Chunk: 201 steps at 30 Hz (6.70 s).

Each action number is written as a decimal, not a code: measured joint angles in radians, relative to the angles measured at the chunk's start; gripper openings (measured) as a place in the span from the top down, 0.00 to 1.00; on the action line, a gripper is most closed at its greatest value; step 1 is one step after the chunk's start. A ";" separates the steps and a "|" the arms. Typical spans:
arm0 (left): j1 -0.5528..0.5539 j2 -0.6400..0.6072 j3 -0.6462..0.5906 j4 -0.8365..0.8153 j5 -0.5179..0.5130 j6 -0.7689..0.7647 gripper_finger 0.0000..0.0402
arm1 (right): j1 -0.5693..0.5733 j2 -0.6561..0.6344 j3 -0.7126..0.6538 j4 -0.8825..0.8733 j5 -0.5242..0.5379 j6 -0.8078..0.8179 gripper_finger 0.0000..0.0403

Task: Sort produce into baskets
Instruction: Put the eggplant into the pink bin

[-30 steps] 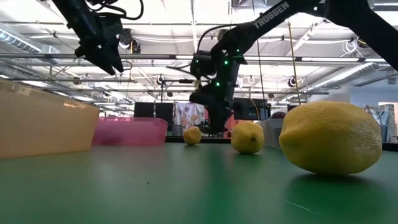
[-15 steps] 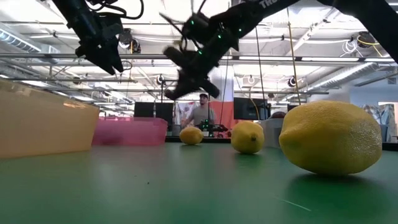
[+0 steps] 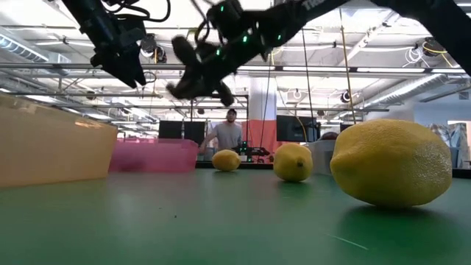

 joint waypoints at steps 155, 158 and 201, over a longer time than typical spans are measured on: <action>-0.444 0.068 0.000 0.160 -0.081 -0.235 0.40 | 0.584 -0.388 -0.298 -0.666 -0.012 0.348 0.87; -0.444 0.030 0.000 0.059 -0.141 -0.237 0.40 | 0.482 -0.388 -0.298 -0.593 -0.012 0.222 0.87; -0.444 -0.007 0.000 -0.085 -0.094 -0.051 0.40 | -0.072 0.140 0.116 0.117 -0.110 0.164 0.69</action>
